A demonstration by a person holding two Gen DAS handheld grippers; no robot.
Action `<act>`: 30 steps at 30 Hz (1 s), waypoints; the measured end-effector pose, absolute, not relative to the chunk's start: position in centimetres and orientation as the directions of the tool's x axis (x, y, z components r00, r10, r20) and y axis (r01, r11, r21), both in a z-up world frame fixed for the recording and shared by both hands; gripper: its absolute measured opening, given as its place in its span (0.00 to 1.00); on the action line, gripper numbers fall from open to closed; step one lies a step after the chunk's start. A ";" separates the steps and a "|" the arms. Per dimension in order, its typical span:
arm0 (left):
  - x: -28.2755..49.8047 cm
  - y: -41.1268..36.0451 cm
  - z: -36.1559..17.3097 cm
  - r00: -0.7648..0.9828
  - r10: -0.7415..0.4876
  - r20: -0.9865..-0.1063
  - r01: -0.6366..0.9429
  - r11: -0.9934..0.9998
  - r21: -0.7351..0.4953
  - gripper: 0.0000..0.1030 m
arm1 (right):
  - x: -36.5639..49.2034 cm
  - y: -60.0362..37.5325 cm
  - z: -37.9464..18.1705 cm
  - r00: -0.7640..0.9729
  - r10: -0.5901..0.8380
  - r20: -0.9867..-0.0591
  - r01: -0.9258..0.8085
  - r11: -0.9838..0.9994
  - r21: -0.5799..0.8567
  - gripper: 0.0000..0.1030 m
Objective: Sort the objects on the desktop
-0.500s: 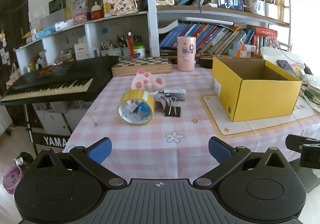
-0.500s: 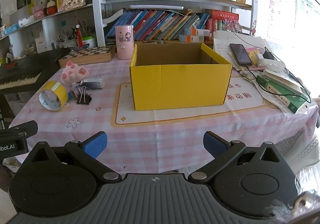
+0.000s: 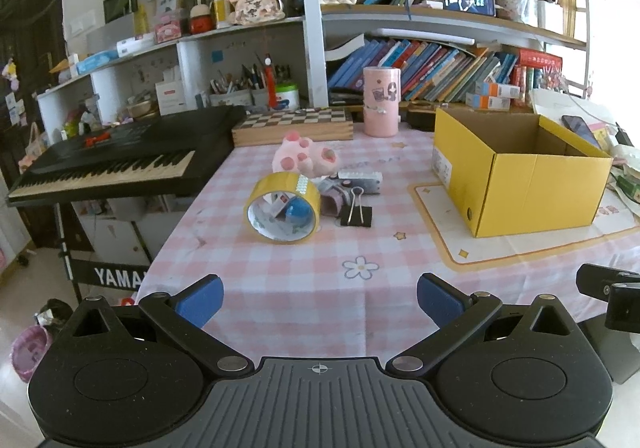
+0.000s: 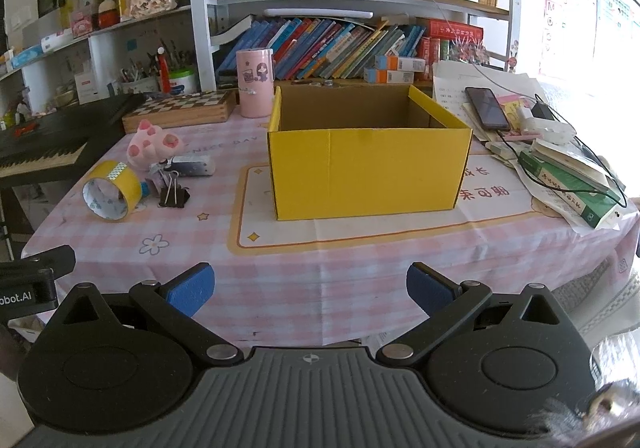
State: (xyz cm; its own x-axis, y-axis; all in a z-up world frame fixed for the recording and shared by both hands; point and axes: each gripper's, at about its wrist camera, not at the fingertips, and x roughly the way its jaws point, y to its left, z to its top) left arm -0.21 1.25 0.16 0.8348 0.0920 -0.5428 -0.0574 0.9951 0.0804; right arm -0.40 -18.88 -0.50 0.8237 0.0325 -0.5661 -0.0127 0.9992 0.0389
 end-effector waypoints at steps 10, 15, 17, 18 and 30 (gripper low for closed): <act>-0.2 1.2 0.1 0.835 0.086 -0.544 -0.051 0.996 0.078 1.00 | -0.4 -18.9 -0.5 0.824 0.032 -0.565 -0.013 0.999 0.038 1.00; -0.1 1.1 0.1 0.834 0.087 -0.545 -0.052 0.996 0.079 1.00 | -0.4 -18.9 -0.5 0.824 0.032 -0.566 -0.013 0.999 0.039 1.00; -0.1 1.1 0.1 0.833 0.087 -0.546 -0.052 0.996 0.079 1.00 | -0.4 -18.9 -0.6 0.824 0.032 -0.566 -0.012 0.999 0.039 1.00; 0.0 1.0 0.0 0.832 0.087 -0.548 -0.051 0.995 0.080 1.00 | -0.4 -18.9 -0.5 0.823 0.032 -0.567 -0.013 0.999 0.039 1.00; 0.4 1.2 -0.2 0.828 0.078 -0.556 -0.047 0.996 0.070 1.00 | -0.3 -18.9 -0.6 0.822 0.033 -0.569 -0.013 0.999 0.038 1.00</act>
